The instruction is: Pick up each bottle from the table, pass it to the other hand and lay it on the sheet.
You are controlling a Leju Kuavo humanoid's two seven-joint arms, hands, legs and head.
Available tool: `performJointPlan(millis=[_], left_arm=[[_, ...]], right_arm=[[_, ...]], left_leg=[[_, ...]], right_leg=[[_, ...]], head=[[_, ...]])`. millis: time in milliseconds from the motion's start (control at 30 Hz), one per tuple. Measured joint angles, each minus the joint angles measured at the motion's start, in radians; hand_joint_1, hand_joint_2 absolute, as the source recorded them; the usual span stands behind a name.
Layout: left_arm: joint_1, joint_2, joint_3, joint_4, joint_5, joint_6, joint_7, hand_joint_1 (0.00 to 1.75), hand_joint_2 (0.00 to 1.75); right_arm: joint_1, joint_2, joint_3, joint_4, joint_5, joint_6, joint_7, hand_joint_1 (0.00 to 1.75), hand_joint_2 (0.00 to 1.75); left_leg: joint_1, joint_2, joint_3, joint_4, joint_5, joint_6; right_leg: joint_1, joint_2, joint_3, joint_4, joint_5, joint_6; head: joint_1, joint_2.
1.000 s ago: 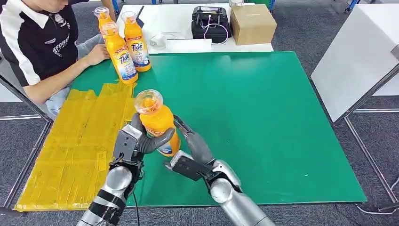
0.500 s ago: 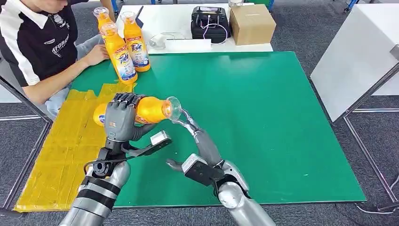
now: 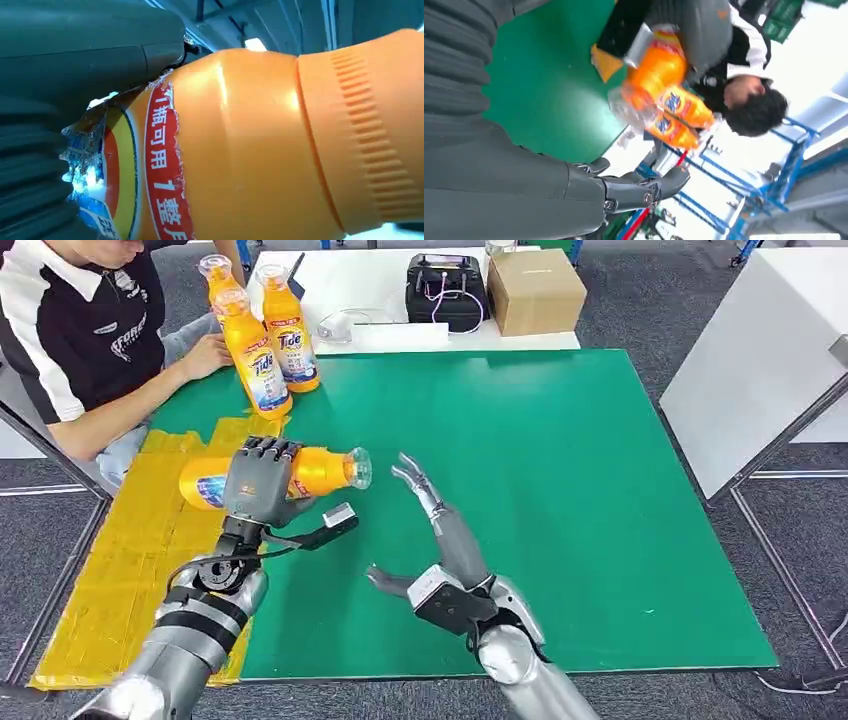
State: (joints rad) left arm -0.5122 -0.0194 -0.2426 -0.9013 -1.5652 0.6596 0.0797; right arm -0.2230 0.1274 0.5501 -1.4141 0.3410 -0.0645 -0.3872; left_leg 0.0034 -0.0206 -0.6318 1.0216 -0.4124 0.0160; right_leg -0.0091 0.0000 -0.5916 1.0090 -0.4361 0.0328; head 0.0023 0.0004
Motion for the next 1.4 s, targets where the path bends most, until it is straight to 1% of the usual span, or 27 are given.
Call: performJointPlan(millis=[300,367,467,633,900,1400], left_arm=[[-0.039,0.028,-0.034,0.09,-0.005,-0.031,0.021,1.75,1.75],[-0.047,0.032,-0.038,0.105,-0.005,-0.076,0.026,1.75,1.75],[-0.063,0.042,-0.05,0.142,-0.004,-0.152,0.066,1.75,1.75],[-0.093,0.051,-0.057,0.212,-0.004,-0.224,0.086,1.75,1.75],[-0.114,0.052,-0.058,0.281,0.031,-0.3,0.018,1.75,1.75],[-0.129,0.052,-0.058,0.315,0.031,-0.324,0.014,1.75,1.75]], right_arm=[[0.012,-0.01,-0.015,-0.036,0.0,0.0,0.001,0.0,1.75],[0.016,-0.011,-0.017,-0.045,0.0,0.0,0.001,0.0,1.75],[0.027,-0.013,-0.024,-0.068,0.009,0.0,0.009,0.0,1.75],[0.037,-0.014,-0.029,-0.098,0.022,0.001,0.022,0.0,1.75],[0.043,-0.016,-0.041,-0.125,0.032,0.001,0.025,0.0,1.75],[0.047,-0.016,-0.043,-0.13,0.036,0.009,0.027,0.0,1.75]], left_leg=[[0.0,0.0,-0.001,0.0,0.0,0.0],[0.0,0.0,-0.001,0.0,0.0,0.0],[0.0,0.0,-0.001,0.0,0.0,0.0],[0.0,0.0,-0.001,0.0,0.0,0.0],[0.0,0.0,-0.001,0.0,0.0,0.0],[0.0,0.0,-0.001,0.0,0.0,0.0]], right_leg=[[0.0,0.0,-0.001,0.0,0.0,0.0],[0.0,0.0,0.0,0.0,0.0,0.0],[0.0,0.0,-0.001,0.0,0.0,0.0],[0.0,0.0,-0.001,0.0,0.0,0.0],[0.0,0.0,-0.001,0.0,0.0,0.0],[0.0,0.0,-0.001,0.0,0.0,0.0]], head=[[0.0,0.0],[0.0,0.0],[0.0,0.0],[0.0,0.0],[0.0,0.0],[0.0,0.0]])
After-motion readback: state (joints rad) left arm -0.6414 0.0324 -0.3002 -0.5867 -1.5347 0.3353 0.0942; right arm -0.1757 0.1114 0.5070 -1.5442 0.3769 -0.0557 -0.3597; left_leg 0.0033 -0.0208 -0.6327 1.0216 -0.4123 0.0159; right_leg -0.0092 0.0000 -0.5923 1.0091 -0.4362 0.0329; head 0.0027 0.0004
